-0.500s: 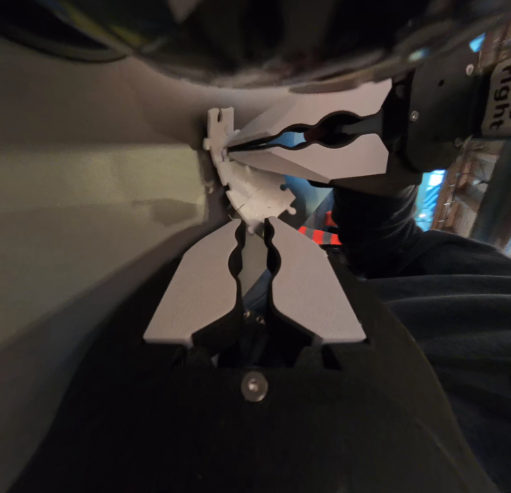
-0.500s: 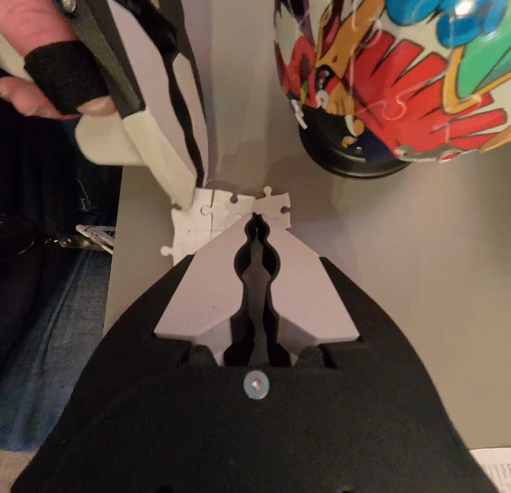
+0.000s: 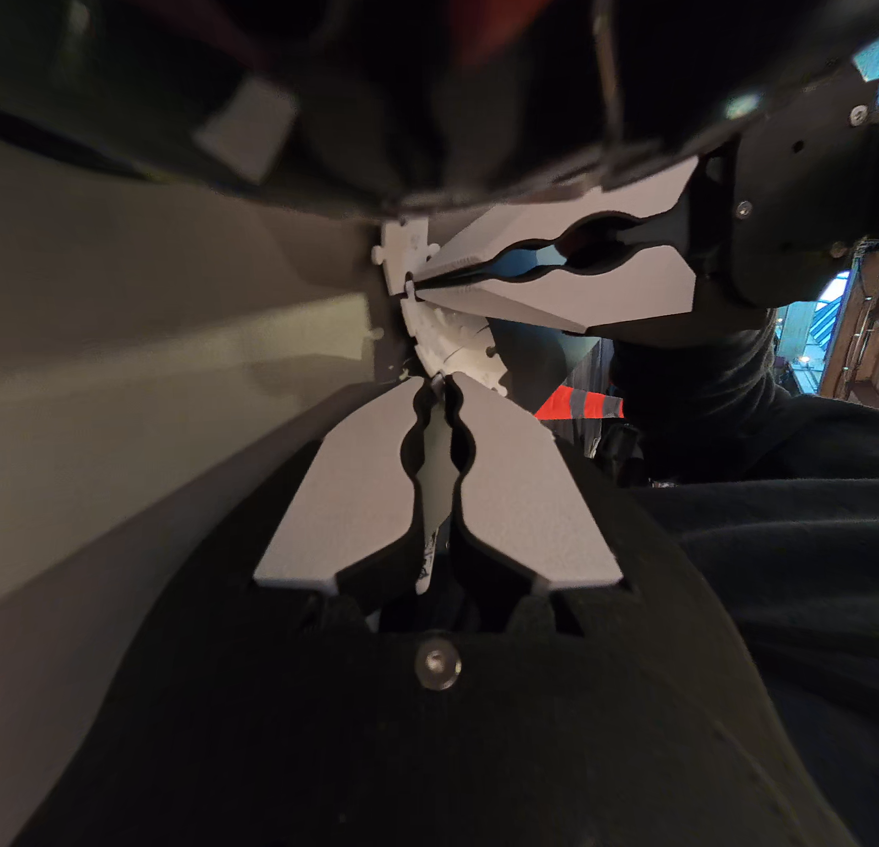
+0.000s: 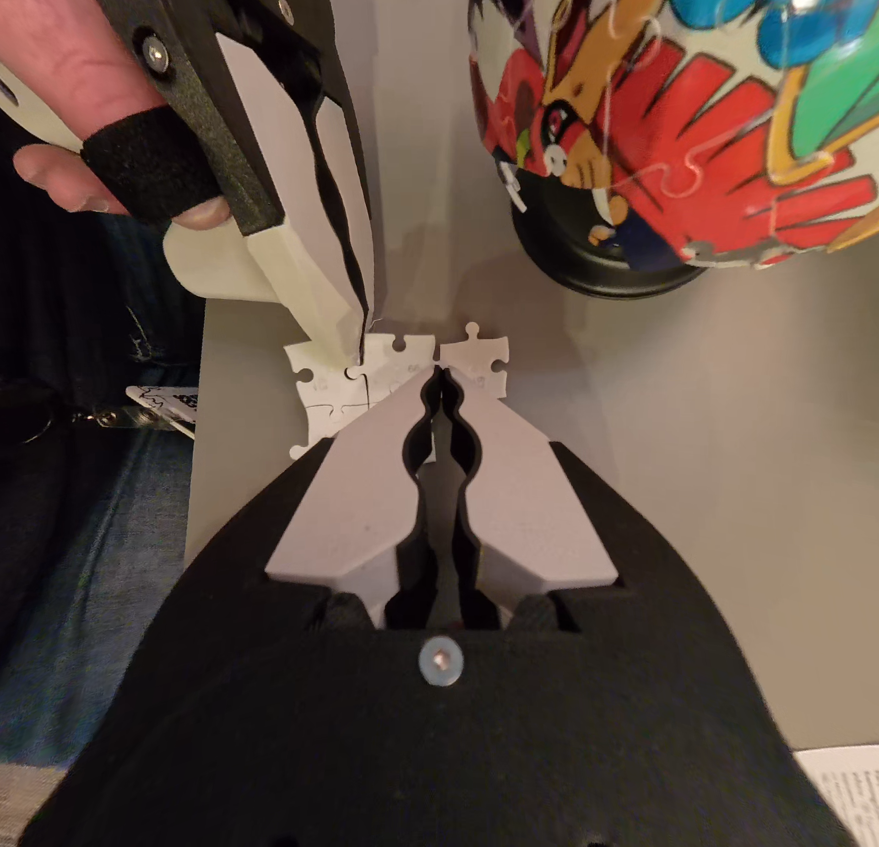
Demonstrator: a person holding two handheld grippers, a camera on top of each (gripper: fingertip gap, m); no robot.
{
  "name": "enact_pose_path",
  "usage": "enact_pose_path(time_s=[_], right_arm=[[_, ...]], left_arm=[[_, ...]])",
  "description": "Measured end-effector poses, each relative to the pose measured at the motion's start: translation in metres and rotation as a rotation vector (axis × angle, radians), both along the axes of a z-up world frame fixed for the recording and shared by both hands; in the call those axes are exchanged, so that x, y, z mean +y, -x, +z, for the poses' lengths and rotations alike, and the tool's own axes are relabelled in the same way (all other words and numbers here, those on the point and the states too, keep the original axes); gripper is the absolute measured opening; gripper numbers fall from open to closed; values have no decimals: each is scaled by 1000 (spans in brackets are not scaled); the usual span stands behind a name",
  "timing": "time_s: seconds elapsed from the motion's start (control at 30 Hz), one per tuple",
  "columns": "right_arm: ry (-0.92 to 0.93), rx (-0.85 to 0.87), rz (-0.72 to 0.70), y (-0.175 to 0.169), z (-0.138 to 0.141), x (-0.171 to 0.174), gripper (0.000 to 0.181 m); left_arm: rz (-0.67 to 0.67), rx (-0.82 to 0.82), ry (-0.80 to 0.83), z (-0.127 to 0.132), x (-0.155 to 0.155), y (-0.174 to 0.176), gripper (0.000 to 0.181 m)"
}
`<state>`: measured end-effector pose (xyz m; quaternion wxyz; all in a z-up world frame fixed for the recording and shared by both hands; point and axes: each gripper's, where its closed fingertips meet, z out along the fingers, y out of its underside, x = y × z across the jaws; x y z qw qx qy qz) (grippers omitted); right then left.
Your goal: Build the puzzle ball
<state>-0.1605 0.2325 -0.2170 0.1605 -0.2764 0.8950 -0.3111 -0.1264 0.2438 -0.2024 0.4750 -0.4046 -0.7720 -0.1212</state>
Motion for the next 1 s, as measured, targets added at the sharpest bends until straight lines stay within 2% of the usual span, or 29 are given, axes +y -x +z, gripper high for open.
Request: enact_pose_path(time_s=[0.17, 0.33, 0.47, 0.67, 1.0], right_arm=[[15, -35, -30, 5, 10, -3, 0], [42, 9, -90, 24, 12, -10, 0], [66, -12, -36, 11, 18, -6, 0], [47, 24, -41, 9, 7, 2, 0], [109, 2, -52, 1, 15, 9, 0]], left_arm=[[0, -2, -6, -1, -1, 3, 3], [-1, -6, -5, -1, -2, 5, 2], [-2, -9, -7, -1, -2, 5, 2], [-3, -3, -21, 0, 0, 6, 2], [-19, 23, 2, 2, 2, 0, 10]])
